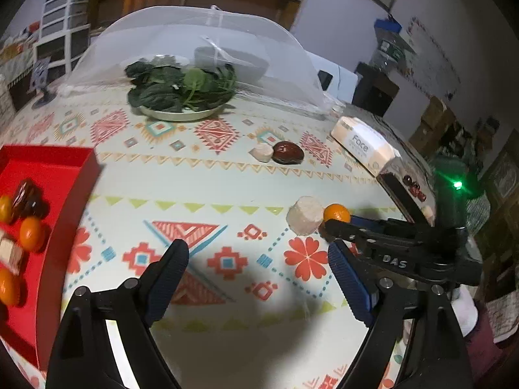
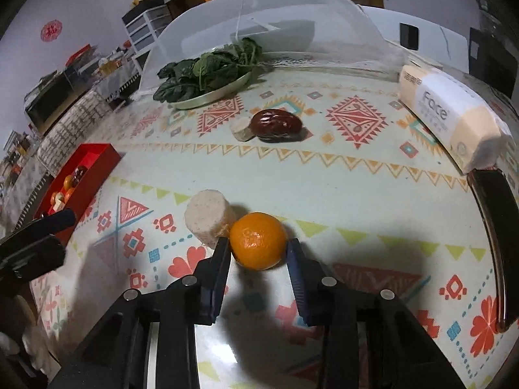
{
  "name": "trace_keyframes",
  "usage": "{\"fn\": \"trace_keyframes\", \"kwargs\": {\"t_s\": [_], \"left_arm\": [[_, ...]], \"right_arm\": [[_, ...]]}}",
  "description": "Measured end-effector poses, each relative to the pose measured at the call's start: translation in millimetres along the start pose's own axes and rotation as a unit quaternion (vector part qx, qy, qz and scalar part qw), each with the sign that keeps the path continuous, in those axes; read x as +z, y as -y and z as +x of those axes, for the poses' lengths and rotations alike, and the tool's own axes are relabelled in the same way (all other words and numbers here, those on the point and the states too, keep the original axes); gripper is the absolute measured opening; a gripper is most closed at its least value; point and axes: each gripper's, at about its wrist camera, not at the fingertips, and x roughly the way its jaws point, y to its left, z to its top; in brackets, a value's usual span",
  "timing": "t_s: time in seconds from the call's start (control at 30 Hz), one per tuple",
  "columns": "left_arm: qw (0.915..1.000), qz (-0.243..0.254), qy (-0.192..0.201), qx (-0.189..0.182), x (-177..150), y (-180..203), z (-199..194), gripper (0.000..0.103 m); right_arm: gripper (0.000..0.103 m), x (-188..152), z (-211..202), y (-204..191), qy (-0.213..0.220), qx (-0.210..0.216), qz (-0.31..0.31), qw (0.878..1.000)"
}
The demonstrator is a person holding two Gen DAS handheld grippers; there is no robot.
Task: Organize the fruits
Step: 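Grasp an orange with the right tool while the left grasps a yam chunk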
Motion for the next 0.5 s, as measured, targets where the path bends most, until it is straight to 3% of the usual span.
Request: {"fn": "trace_keyframes", "kwargs": {"t_s": [0.23, 0.5], "left_arm": [[0.9977, 0.063, -0.021, -0.013, 9.1, 35.4, 46.8, 0.087], [0.995, 0.087, -0.045, -0.02, 19.4, 57.7, 91.5, 0.087]], "right_arm": [[0.038, -7.6, -24.2, 30.8, 0.018, -0.003, 0.037, 0.999], [0.038, -14.9, -42.7, 39.2, 0.026, 0.0, 0.046, 0.999]]}}
